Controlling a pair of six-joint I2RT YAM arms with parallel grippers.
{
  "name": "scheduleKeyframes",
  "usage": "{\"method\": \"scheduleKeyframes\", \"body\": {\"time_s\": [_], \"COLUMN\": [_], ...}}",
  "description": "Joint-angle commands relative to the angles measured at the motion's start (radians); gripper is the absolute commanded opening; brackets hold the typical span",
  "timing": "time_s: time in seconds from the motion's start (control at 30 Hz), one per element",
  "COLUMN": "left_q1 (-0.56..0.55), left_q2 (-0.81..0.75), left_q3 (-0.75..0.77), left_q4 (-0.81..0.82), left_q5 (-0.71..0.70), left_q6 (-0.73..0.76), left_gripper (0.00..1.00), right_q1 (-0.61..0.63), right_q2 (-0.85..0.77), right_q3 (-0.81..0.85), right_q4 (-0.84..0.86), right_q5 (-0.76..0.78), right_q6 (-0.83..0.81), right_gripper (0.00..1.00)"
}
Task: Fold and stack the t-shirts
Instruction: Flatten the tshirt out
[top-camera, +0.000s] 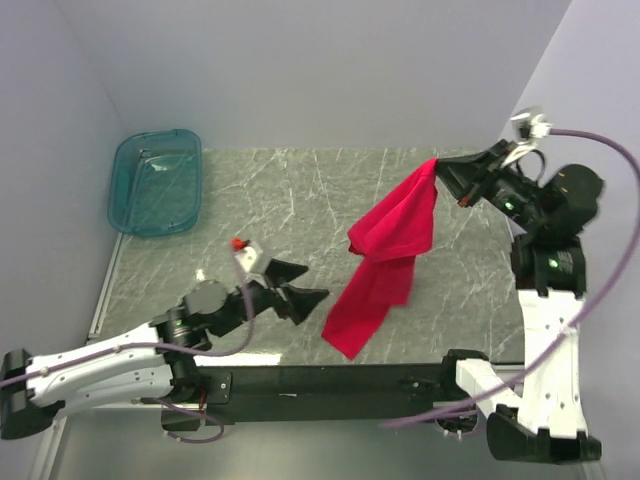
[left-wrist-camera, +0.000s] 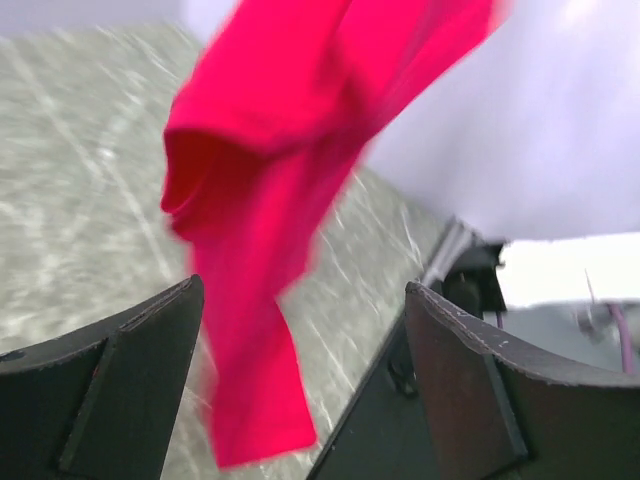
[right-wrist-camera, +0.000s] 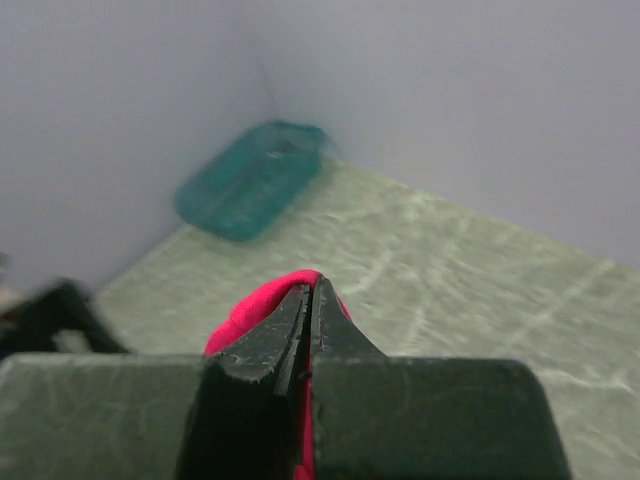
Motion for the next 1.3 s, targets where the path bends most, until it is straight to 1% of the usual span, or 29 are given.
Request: {"method": "scheduleKeyframes", "body": {"time_s": [0.0, 0.03, 0.07, 0.1, 0.17, 0.2, 0.23, 0.27, 0.3, 0.37, 0.4, 0.43, 0.47, 0.5, 0.53, 0.57, 0.6, 0.63, 0.67, 0.7, 0.73, 0.83, 0.87, 0.97, 1.0, 1.07, 1.1, 1.13, 1.27], "left_q1": [-0.002, -0.002, -0.002, -0.002, -0.004, -0.004, -0.002, -0.002, -0.004, 0.003, 0.010, 0.025, 0.076, 0.110, 0.146, 0.212, 0.237, 0.256, 0.277, 0.283, 0.286, 0.288, 0.288, 0.291, 0.291, 0.292, 0.293, 0.294, 0.294], "left_q2": [-0.105, -0.119, -0.131, -0.142, -0.158, -0.153, -0.147, -0.135, -0.120, -0.052, -0.025, 0.040, 0.074, 0.107, 0.168, 0.192, 0.218, 0.221, 0.220, 0.212, 0.191, 0.120, 0.097, 0.008, -0.028, -0.062, -0.090, -0.104, -0.153], "left_q3": [-0.038, -0.044, -0.061, -0.072, -0.104, -0.113, -0.120, -0.121, -0.117, -0.089, -0.078, -0.063, -0.031, -0.015, -0.002, 0.011, 0.009, 0.002, -0.018, -0.024, -0.031, -0.052, -0.072, -0.132, -0.146, -0.176, -0.184, -0.190, -0.216], "left_q4": [-0.116, -0.136, -0.165, -0.173, -0.174, -0.161, -0.153, -0.145, -0.138, -0.124, -0.121, -0.122, -0.128, -0.136, -0.142, -0.144, -0.138, -0.121, -0.099, -0.093, -0.098, -0.147, -0.159, -0.184, -0.196, -0.208, -0.228, -0.234, -0.259], "left_q5": [-0.150, -0.156, -0.162, -0.177, -0.202, -0.225, -0.242, -0.260, -0.274, -0.324, -0.338, -0.317, -0.285, -0.247, -0.204, -0.114, -0.087, -0.058, -0.035, -0.026, -0.027, -0.042, -0.045, -0.056, -0.061, -0.059, -0.068, -0.065, -0.075], "left_q6": [-0.013, -0.024, -0.044, -0.052, -0.073, -0.073, -0.076, -0.076, -0.070, -0.063, -0.064, -0.064, -0.075, -0.090, -0.107, -0.142, -0.159, -0.188, -0.199, -0.208, -0.218, -0.236, -0.244, -0.288, -0.300, -0.330, -0.337, -0.352, -0.371], "left_gripper": [0.87, 0.87, 0.87, 0.87, 0.89, 0.91, 0.93, 0.95, 0.98, 0.99, 0.99, 0.99, 0.99, 0.99, 0.99, 0.97, 0.96, 0.96, 0.96, 0.96, 0.96, 0.96, 0.96, 0.97, 0.97, 0.97, 0.97, 0.97, 0.97], "right_q1": [-0.006, -0.016, -0.025, -0.031, -0.043, -0.051, -0.057, -0.065, -0.078, -0.101, -0.102, -0.102, -0.102, -0.095, -0.082, -0.031, 0.025, 0.085, 0.221, 0.263, 0.289, 0.316, 0.320, 0.374, 0.423, 0.452, 0.464, 0.466, 0.466], "right_q2": [0.030, 0.033, 0.040, 0.044, 0.062, 0.074, 0.086, 0.120, 0.135, 0.125, 0.107, 0.085, 0.046, 0.033, 0.027, 0.046, 0.072, 0.129, 0.157, 0.178, 0.204, 0.260, 0.281, 0.349, 0.369, 0.447, 0.473, 0.517, 0.567], "right_q3": [-0.137, -0.173, -0.210, -0.283, -0.354, -0.415, -0.437, -0.449, -0.460, -0.481, -0.507, -0.518, -0.526, -0.529, -0.527, -0.521, -0.503, -0.504, -0.514, -0.538, -0.555, -0.578, -0.570, -0.551, -0.543, -0.517, -0.495, -0.488, -0.472], "right_q4": [0.070, 0.052, 0.008, -0.008, -0.034, -0.031, -0.025, -0.028, -0.036, -0.037, -0.039, -0.049, -0.113, -0.155, -0.196, -0.315, -0.379, -0.413, -0.410, -0.395, -0.323, -0.205, -0.194, -0.140, -0.122, -0.111, -0.103, -0.096, -0.100], "right_q5": [0.091, 0.122, 0.206, 0.258, 0.366, 0.510, 0.601, 0.666, 0.749, 0.756, 0.681, 0.596, 0.472, 0.363, 0.153, 0.071, 0.028, 0.047, 0.070, 0.100, 0.180, 0.352, 0.434, 0.513, 0.611, 0.677, 0.769, 0.794, 0.840], "right_q6": [-0.204, -0.260, -0.380, -0.418, -0.514, -0.524, -0.524, -0.519, -0.518, -0.528, -0.542, -0.564, -0.647, -0.689, -0.726, -0.824, -0.864, -0.871, -0.840, -0.829, -0.775, -0.690, -0.680, -0.658, -0.636, -0.593, -0.575, -0.570, -0.576], "right_gripper": [0.00, 0.00, 0.00, 0.00, 0.00, 0.30, 0.56, 0.73, 0.84, 0.86, 0.86, 0.86, 0.86, 0.86, 0.86, 0.86, 0.83, 0.79, 0.75, 0.71, 0.70, 0.72, 0.72, 0.72, 0.72, 0.72, 0.72, 0.72, 0.72]}}
